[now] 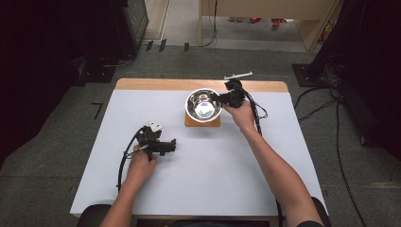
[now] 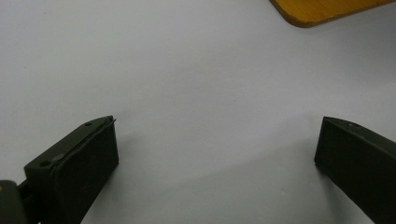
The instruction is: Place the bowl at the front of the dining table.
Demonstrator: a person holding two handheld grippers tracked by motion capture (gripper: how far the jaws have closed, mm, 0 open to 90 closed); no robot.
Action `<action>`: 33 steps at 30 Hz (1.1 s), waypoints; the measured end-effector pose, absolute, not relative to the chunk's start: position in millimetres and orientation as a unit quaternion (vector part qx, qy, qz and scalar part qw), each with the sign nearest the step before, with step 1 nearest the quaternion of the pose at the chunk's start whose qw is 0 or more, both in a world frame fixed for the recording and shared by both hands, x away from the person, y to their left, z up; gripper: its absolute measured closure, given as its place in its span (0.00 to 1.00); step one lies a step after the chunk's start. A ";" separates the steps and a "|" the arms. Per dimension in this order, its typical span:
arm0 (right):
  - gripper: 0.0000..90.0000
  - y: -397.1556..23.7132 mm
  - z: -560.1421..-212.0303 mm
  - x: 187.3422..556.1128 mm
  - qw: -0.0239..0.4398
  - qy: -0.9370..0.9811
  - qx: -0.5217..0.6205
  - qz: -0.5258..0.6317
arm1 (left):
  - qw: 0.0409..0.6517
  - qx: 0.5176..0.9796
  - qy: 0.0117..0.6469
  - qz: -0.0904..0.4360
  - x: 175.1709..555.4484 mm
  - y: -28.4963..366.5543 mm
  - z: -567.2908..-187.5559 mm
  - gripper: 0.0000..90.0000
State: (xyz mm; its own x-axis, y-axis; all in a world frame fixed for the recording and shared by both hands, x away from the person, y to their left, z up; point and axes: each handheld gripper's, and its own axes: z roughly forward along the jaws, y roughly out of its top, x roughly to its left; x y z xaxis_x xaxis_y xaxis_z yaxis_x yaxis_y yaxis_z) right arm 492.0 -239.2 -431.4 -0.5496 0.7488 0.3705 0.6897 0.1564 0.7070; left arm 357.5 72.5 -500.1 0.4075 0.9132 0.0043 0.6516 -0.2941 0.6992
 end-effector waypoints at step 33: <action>0.93 -238.0 -451.5 503.9 0.041 0.745 0.503 0.436 | 0.316 0.777 0.504 0.207 357.4 72.5 -500.1 0.00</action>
